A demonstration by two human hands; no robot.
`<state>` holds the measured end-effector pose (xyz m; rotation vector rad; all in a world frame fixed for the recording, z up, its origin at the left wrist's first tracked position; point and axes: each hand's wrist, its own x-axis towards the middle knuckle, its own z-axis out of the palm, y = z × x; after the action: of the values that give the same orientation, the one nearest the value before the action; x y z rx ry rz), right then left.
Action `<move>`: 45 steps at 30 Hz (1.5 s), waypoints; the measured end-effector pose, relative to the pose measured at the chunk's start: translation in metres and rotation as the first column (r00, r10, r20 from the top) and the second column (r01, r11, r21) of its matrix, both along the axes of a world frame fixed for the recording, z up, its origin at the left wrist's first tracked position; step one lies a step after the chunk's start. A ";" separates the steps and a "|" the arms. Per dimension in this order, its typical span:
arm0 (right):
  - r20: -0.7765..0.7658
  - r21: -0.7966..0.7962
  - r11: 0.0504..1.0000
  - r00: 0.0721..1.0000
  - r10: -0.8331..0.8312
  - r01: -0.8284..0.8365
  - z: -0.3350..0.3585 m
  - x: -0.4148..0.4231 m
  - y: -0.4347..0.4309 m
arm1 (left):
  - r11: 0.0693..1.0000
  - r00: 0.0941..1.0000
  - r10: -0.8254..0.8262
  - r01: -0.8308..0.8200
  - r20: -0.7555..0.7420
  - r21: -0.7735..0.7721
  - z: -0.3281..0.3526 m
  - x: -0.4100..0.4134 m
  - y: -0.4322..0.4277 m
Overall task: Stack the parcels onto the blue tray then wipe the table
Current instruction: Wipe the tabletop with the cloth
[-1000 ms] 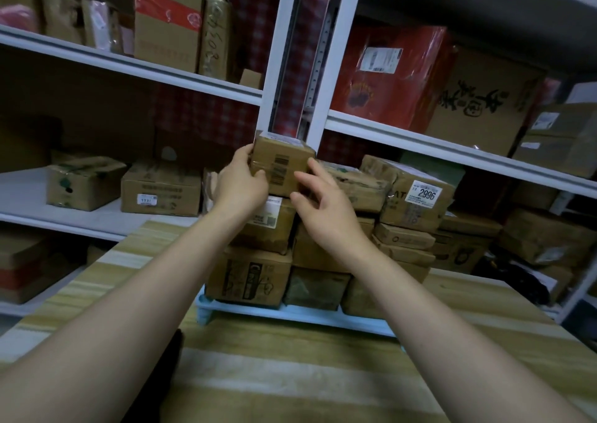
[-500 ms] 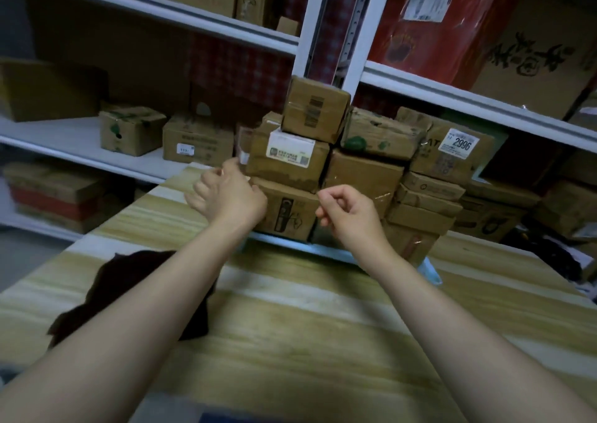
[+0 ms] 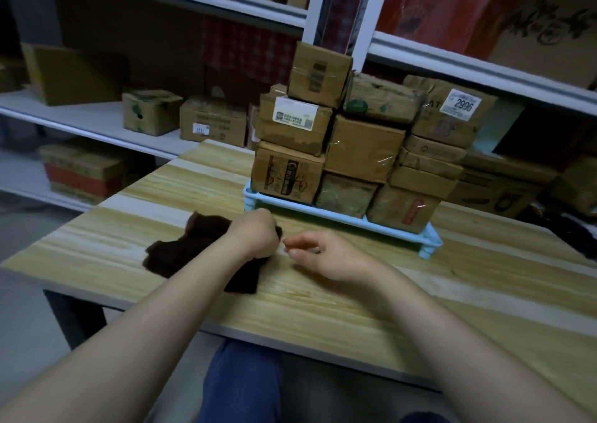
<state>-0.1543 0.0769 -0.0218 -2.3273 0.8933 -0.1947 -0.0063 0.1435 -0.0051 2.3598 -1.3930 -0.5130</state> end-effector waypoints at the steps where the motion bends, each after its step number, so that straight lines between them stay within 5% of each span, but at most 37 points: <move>1: 0.020 0.012 1.000 1.000 -0.025 0.024 -0.003 -0.003 0.000 | 0.999 0.998 -0.010 0.008 -0.055 -0.045 0.002 -0.007 -0.002; 5: 0.090 -0.007 0.985 0.982 -0.168 0.170 -0.005 -0.019 -0.002 | 0.987 0.938 -0.051 -0.005 -0.344 -0.160 -0.002 -0.034 -0.012; 9: -0.042 -0.120 0.961 0.966 -0.255 0.249 -0.010 -0.031 -0.007 | 0.978 0.896 -0.101 0.011 -0.431 -0.208 -0.012 -0.046 -0.020; 13: -0.104 -0.318 0.831 0.854 -0.509 0.457 -0.013 -0.043 -0.025 | 0.982 0.974 -0.122 0.089 -0.193 -0.168 -0.016 -0.046 -0.028; 17: -0.197 -0.517 0.746 0.790 -0.580 0.419 -0.005 -0.043 -0.029 | 0.993 0.995 -0.096 0.098 0.027 -0.059 -0.024 -0.036 -0.030; 20: -0.226 -0.366 0.896 0.910 -0.347 0.251 -0.004 -0.020 -0.018 | 0.994 0.987 -0.066 0.078 0.149 -0.080 -0.020 -0.034 -0.040; 24: -0.500 -0.267 0.962 0.846 -0.186 0.053 -0.021 -0.002 -0.027 | 0.993 0.989 0.007 0.010 0.151 -0.114 -0.019 -0.033 -0.053; 33: -0.455 -0.175 0.980 0.875 -0.166 0.095 -0.018 -0.020 -0.046 | 0.995 0.996 -0.048 0.054 0.076 -0.084 -0.027 -0.054 -0.064; 45: -0.420 -0.209 0.901 0.797 -0.433 0.380 -0.015 -0.200 -0.047 | 0.898 0.901 -0.434 0.434 0.015 -0.068 -0.027 -0.212 -0.096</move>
<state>-0.3545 0.0301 -0.0364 -2.2902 1.6656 0.1454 -0.2188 0.0477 -0.0323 1.9880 -1.9172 -0.5685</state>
